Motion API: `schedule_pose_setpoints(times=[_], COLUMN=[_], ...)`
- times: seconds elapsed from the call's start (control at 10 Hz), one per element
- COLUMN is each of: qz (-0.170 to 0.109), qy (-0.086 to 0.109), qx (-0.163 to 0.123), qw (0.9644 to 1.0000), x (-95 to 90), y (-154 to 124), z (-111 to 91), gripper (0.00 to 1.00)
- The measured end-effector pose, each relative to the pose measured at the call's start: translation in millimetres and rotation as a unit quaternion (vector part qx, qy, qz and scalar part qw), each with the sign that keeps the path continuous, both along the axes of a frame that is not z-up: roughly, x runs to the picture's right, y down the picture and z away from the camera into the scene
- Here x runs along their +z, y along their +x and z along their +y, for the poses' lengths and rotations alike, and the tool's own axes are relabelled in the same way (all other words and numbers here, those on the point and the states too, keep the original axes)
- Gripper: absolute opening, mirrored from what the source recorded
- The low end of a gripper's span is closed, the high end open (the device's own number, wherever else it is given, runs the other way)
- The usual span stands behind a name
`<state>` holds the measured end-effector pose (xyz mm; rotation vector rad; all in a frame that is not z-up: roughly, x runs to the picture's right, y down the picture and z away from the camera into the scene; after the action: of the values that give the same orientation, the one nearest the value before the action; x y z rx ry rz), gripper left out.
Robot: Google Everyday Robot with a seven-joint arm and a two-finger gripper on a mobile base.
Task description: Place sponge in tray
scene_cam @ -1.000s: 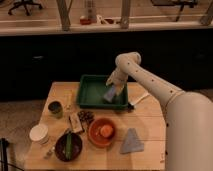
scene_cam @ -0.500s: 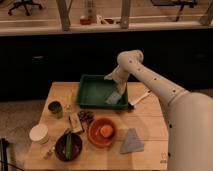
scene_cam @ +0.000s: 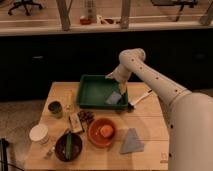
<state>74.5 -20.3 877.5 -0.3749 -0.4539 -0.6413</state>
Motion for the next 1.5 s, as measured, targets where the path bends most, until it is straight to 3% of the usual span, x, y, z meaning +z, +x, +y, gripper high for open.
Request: schedule_pose_setpoints(times=[0.9, 1.5], qz=[0.040, 0.048], qy=[-0.023, -0.026], qx=[0.056, 0.069], qw=[0.9974, 0.9961], x=[-0.1, 0.5], y=[47, 60], z=[2, 6], gripper=[0.80, 0.80])
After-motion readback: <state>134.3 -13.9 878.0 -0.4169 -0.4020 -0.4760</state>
